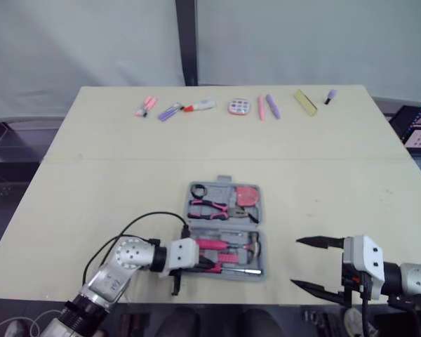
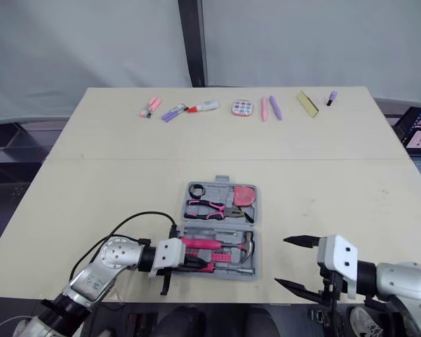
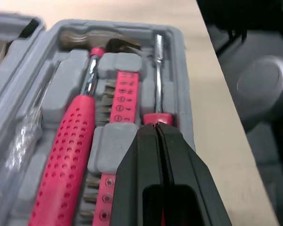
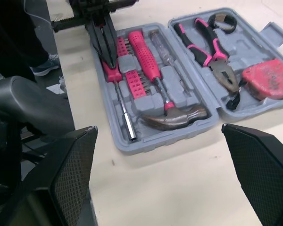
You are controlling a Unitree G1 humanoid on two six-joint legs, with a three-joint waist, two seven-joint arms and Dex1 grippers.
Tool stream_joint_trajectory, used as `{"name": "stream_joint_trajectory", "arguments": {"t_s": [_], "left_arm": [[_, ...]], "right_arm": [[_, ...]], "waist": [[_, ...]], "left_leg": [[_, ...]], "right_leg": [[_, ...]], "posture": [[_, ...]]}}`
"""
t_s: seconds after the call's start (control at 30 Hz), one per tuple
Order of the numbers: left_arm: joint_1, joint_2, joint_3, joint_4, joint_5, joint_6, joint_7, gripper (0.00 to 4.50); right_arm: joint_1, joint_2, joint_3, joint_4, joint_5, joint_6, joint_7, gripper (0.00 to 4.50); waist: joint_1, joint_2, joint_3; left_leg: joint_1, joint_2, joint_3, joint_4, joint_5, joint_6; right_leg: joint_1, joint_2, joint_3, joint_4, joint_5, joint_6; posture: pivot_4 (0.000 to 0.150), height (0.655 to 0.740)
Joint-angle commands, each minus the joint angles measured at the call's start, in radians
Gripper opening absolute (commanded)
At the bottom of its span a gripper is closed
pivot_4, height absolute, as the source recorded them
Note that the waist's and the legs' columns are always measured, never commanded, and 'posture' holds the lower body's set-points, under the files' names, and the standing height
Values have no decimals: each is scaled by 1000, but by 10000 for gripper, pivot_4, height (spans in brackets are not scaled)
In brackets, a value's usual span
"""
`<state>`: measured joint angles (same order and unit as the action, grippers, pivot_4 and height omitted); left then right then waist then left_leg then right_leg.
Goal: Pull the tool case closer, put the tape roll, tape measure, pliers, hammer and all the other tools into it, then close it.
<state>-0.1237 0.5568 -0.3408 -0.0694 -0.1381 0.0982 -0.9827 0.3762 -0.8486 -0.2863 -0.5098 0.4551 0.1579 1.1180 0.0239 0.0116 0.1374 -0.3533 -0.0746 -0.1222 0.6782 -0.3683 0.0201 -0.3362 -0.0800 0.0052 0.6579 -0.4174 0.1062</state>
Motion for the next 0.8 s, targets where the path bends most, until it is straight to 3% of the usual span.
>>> {"name": "stream_joint_trajectory", "arguments": {"t_s": [0.03, 0.27, 0.37, 0.6, 0.8], "left_arm": [[-12, 29, 137, -89, -134, 146, 7, 737], [20, 154, 341, -205, -263, 286, -18, 737], [87, 208, 419, -223, -285, 292, -29, 0], [177, 220, 514, -168, -272, 243, -11, 0], [188, 195, 506, -149, -258, 227, 19, 0]], "right_arm": [[-33, 7, -5, -16, 25, 12, -19, 45000], [-104, 16, 8, -4, 27, 63, -60, 45000], [-116, 41, 0, 1, 39, 77, -84, 36478], [-99, 73, -6, 33, 8, 51, -100, 715], [-112, 89, 14, 48, -15, 52, -126, 245]], "waist": [[-1, -1, 1], [-1, -2, 3], [-4, -3, 5], [1, -3, 7], [-2, -3, 7]], "left_leg": [[-1, 0, 0, 0, 0, 0], [-1, 0, 0, 0, 0, -1], [-1, 0, 0, -1, 0, -1], [-1, 0, -1, -1, 0, -1], [-1, 0, -1, -1, -1, -1]], "right_leg": [[-1, 0, 0, 0, 0, 0], [-2, 0, 0, 0, 0, 0], [-3, 0, 0, 0, 0, 0], [-3, -1, 0, -3, 0, 0], [-3, -1, 0, -3, 0, 0]], "posture": [[1500, 7400], [1500, 7400], [1500, 7400], [1500, 7400], [1500, 7400]]}}
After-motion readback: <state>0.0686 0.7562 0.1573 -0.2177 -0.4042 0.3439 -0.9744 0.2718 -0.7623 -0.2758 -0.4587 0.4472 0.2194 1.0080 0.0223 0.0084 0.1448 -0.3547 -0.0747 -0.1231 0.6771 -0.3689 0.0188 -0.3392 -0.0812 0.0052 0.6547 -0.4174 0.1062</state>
